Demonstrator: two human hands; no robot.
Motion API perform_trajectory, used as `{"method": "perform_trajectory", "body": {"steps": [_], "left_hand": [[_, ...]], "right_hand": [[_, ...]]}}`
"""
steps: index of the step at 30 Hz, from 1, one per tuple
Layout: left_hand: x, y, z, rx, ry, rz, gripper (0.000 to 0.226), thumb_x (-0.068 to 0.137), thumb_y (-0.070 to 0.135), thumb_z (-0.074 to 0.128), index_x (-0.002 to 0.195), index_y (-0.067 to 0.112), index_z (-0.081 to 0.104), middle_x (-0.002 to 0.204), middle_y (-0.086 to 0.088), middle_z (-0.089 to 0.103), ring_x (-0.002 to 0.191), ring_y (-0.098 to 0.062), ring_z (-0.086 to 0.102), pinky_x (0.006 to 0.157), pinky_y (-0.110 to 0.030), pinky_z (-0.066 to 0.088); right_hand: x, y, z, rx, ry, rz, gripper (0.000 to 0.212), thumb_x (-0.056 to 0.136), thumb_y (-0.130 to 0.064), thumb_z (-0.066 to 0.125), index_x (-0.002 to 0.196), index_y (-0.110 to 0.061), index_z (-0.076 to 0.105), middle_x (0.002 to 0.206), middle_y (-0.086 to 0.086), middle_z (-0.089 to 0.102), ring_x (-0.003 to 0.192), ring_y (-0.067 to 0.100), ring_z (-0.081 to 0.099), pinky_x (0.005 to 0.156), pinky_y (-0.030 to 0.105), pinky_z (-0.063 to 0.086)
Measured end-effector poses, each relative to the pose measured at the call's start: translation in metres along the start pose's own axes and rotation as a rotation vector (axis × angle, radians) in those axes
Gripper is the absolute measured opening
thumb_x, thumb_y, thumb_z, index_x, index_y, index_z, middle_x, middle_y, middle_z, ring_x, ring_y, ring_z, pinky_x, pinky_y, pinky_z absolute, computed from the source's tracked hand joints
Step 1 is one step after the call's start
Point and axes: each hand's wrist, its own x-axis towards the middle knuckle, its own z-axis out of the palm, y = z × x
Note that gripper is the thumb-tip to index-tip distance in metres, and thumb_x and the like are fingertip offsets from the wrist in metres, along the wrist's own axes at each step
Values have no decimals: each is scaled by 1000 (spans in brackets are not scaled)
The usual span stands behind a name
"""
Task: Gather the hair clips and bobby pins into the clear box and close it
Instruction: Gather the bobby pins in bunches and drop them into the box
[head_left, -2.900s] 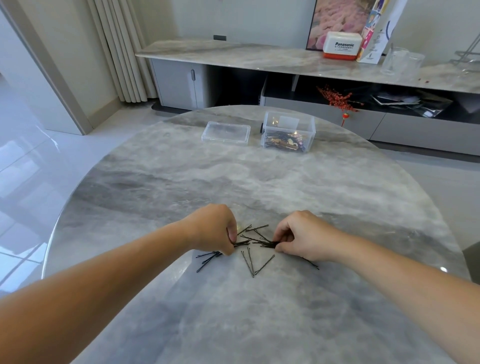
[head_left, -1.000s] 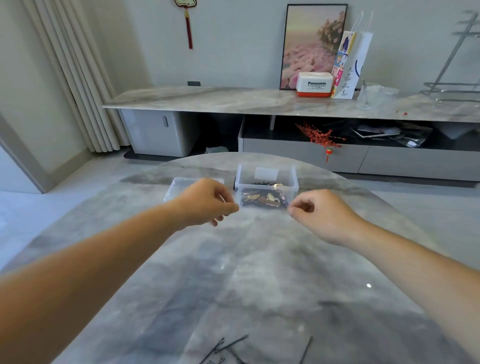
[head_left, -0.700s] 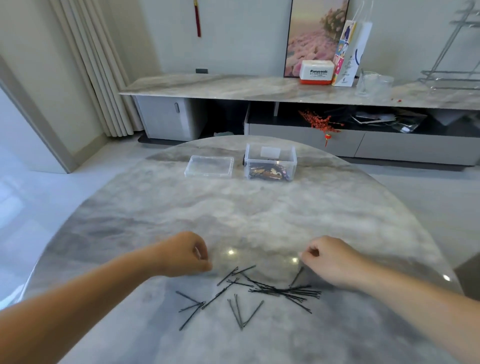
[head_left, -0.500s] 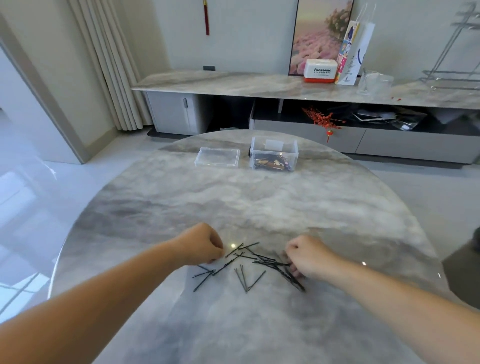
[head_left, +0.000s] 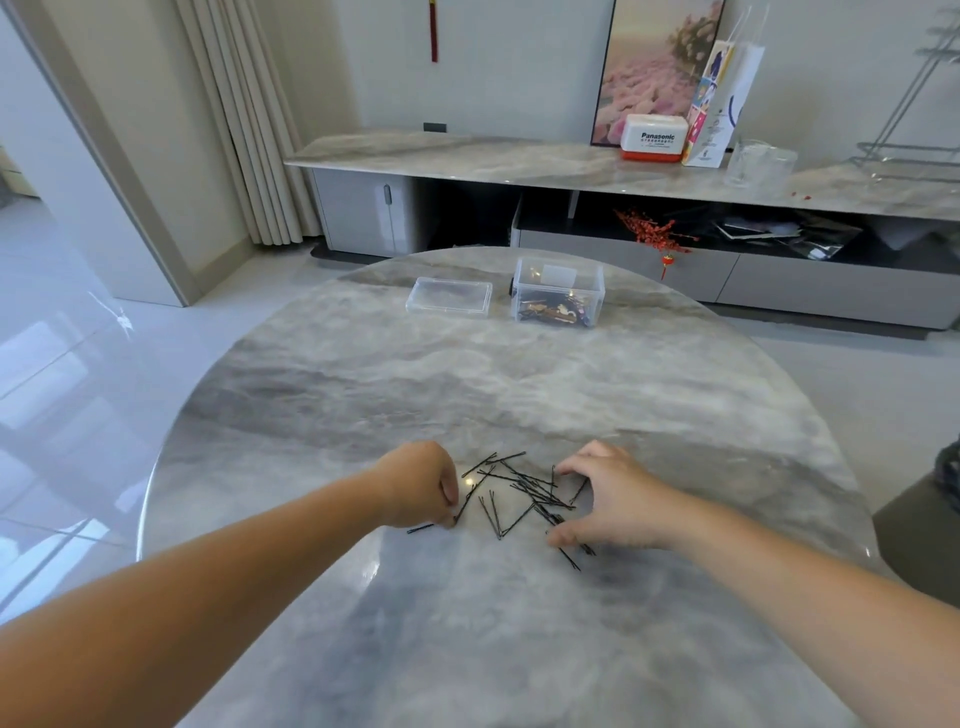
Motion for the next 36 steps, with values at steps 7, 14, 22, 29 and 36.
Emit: {"method": "perform_trajectory", "body": {"steps": [7,14,22,29,36], "left_hand": [[10,16,13,-122,23,167,17,79,9,76,92,19,80,83,8,74,75,-5,65,70,-15,51],[18,14,8,153,196,173,61,77,48,78,128,26,54,124,4,51,117,-17,49,91,-37,51],[29,26,14,150,104,230,45,83,52,70,120,28,63,115,4,55,108,-19,57,88,-36,51],[29,32,20,38,102,224,31,89,37,67,117,24,66,111,2,59,101,-19,61,90,-36,52],[30,36,21,-10,50,296,24,89,28,63,113,25,67,106,3,55,93,-14,56,92,-37,51]], "right_hand": [[0,-1,9,196,60,-81,65,67,-37,83,125,-24,58,116,-4,52,103,7,55,93,28,50],[-5,13,1,167,159,77,63,61,-51,84,113,-24,60,100,-6,59,89,10,59,86,29,51],[-2,-12,16,283,110,16,59,58,-48,84,110,-33,61,98,-12,63,87,8,62,83,33,55],[-6,-7,19,76,116,34,64,60,-45,86,114,-25,59,98,-8,56,84,9,56,78,25,49],[4,4,11,192,111,-35,39,65,-21,86,98,-27,65,88,-11,63,77,3,60,76,22,51]]}}
